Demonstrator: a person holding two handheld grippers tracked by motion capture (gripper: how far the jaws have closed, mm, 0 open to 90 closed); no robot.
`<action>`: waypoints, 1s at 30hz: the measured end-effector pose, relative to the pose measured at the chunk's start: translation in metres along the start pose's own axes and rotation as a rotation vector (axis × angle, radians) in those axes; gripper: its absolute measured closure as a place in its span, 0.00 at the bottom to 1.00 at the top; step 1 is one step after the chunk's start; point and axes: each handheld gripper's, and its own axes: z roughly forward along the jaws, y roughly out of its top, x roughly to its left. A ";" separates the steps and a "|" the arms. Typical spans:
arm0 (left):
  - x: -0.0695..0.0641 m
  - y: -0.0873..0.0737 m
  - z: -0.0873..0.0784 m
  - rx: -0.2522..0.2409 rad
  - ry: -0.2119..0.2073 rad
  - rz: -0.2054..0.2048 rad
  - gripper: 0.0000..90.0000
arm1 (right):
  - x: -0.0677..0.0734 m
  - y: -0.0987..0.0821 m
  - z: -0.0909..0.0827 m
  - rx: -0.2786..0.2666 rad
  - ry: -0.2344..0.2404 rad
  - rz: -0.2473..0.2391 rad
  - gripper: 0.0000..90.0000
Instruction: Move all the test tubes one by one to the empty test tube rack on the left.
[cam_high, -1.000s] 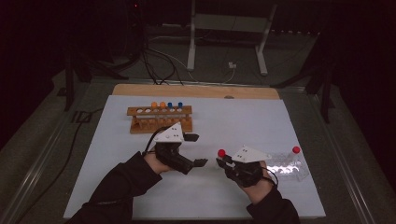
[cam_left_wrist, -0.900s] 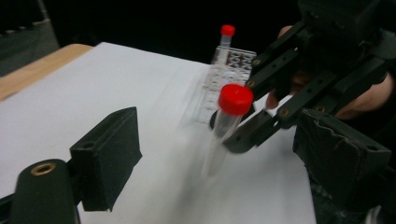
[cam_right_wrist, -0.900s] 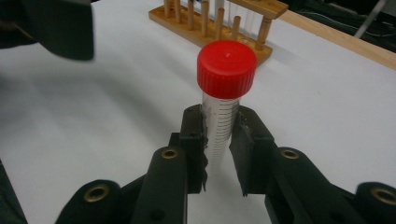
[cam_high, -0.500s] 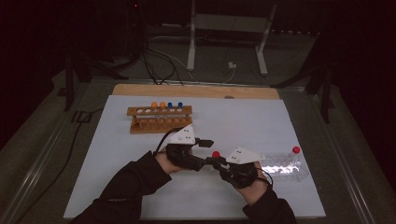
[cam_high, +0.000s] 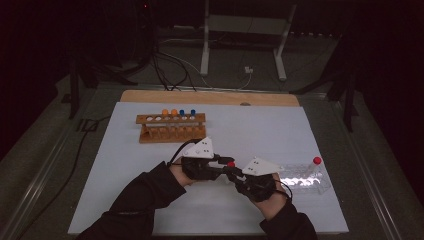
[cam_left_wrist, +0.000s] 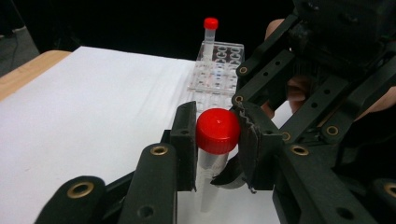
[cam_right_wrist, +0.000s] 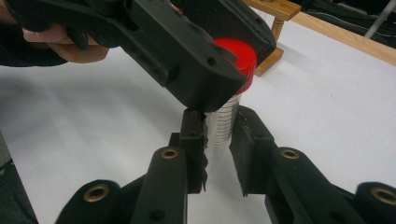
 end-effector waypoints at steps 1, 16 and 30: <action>0.000 0.000 0.000 0.000 0.000 0.002 0.79 | 0.000 0.000 0.000 -0.002 0.002 0.004 0.82; 0.018 0.002 -0.039 -0.013 0.116 -0.012 0.80 | -0.008 0.003 -0.014 -0.096 0.016 0.049 0.41; 0.054 -0.010 -0.106 -0.011 0.335 -0.079 0.80 | -0.013 0.003 -0.022 -0.151 -0.007 0.068 0.00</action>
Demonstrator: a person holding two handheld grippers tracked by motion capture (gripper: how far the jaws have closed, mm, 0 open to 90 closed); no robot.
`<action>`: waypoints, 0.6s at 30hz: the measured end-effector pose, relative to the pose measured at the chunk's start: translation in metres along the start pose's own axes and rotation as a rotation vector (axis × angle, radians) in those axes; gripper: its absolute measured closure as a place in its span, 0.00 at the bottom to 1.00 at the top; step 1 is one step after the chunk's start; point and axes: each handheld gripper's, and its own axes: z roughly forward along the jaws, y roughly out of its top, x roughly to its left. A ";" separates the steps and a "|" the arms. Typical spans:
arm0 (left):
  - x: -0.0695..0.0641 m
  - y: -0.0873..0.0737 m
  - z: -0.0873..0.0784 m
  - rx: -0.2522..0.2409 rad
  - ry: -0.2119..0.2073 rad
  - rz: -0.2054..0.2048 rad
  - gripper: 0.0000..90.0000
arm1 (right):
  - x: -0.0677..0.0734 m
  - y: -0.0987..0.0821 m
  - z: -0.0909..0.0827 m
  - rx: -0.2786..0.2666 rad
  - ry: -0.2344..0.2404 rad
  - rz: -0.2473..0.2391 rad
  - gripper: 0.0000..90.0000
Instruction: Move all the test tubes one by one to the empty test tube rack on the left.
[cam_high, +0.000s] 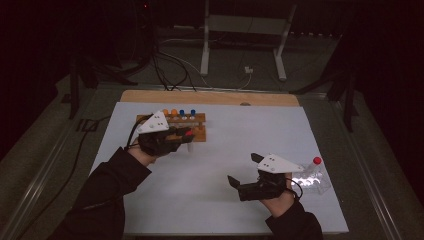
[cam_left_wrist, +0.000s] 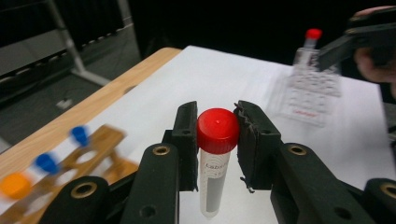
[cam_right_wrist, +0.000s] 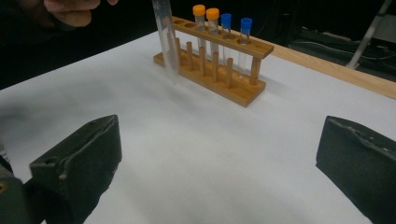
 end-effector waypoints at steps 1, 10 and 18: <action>0.004 -0.001 -0.003 0.006 0.016 0.001 0.80 | 0.000 0.000 0.000 0.002 0.001 -0.003 0.00; 0.041 -0.005 -0.026 -0.002 0.160 -0.041 0.80 | 0.001 -0.001 -0.001 -0.019 0.028 -0.022 0.00; 0.070 -0.004 -0.036 -0.017 0.289 -0.067 0.80 | 0.000 -0.002 0.000 -0.023 0.031 -0.027 0.00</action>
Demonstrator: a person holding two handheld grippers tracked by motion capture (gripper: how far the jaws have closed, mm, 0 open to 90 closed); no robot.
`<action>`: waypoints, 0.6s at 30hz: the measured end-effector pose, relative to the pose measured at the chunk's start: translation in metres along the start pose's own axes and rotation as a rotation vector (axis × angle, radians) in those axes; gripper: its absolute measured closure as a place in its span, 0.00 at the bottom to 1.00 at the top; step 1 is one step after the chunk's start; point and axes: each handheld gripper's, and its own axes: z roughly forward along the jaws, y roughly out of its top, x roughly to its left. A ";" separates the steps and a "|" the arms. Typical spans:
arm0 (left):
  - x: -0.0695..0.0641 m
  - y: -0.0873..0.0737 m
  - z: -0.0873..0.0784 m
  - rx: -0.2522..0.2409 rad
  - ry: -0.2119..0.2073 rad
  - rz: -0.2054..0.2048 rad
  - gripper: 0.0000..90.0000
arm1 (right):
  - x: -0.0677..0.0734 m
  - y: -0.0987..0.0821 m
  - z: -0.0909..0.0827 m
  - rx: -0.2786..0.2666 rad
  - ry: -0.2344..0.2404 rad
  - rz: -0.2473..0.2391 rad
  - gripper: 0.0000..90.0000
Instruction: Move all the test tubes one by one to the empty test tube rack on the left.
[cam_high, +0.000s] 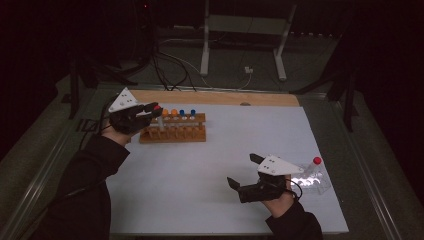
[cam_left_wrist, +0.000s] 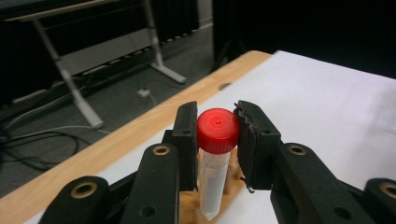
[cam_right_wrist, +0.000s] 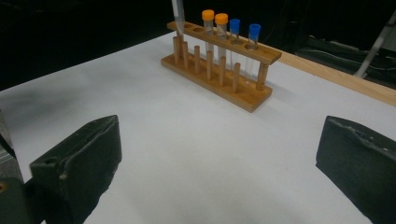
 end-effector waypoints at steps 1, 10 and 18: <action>0.003 0.000 0.001 -0.002 0.015 -0.004 0.80 | 0.000 0.000 0.000 -0.001 -0.002 -0.002 0.00; 0.027 0.000 0.016 -0.021 0.103 -0.054 0.80 | -0.002 -0.001 -0.002 -0.003 -0.002 0.005 0.00; 0.036 -0.016 0.033 -0.008 0.140 -0.092 0.80 | -0.004 -0.002 -0.003 -0.004 -0.004 0.009 0.00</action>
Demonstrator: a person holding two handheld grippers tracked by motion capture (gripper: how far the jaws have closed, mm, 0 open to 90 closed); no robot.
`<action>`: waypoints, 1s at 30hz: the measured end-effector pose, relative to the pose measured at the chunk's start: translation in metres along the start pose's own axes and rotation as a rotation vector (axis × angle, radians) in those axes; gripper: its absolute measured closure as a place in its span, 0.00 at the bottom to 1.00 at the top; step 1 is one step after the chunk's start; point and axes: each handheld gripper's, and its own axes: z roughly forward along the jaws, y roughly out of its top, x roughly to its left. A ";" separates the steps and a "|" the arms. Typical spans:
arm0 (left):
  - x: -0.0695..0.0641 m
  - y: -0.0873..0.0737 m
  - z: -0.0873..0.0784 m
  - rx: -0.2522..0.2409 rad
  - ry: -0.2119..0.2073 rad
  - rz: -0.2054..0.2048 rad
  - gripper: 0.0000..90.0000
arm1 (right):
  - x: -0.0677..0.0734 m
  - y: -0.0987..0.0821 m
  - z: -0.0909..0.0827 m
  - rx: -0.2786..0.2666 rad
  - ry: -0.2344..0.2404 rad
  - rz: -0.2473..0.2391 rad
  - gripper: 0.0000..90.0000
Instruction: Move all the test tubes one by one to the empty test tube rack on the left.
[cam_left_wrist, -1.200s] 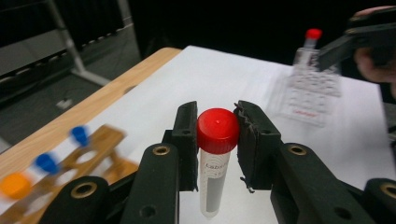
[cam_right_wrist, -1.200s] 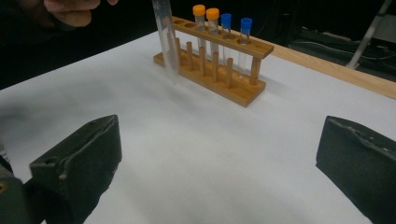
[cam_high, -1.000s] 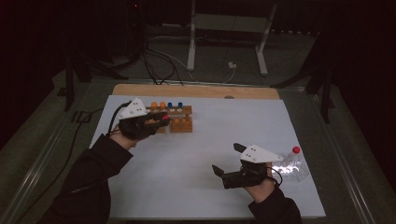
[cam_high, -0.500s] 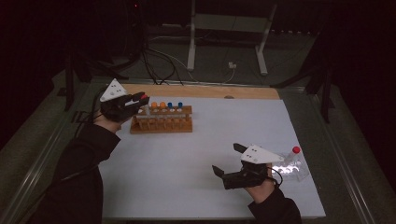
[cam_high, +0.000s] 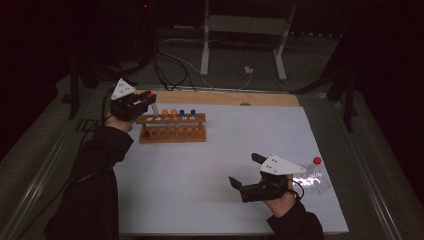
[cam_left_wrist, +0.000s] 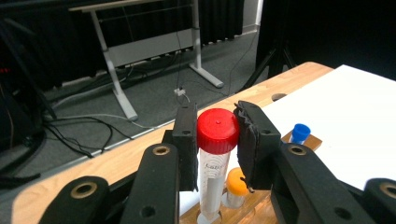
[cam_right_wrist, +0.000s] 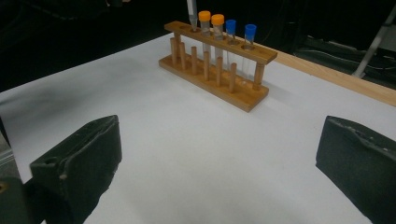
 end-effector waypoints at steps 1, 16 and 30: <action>0.001 -0.002 0.001 -0.004 -0.005 -0.014 0.80 | 0.000 0.000 0.000 0.001 0.001 -0.001 0.00; -0.004 -0.039 0.025 0.091 -0.010 -0.034 0.80 | -0.001 -0.002 -0.002 -0.001 -0.010 -0.001 0.00; -0.004 -0.043 0.028 0.131 -0.028 -0.052 0.74 | -0.002 -0.001 -0.004 -0.007 -0.009 0.000 0.00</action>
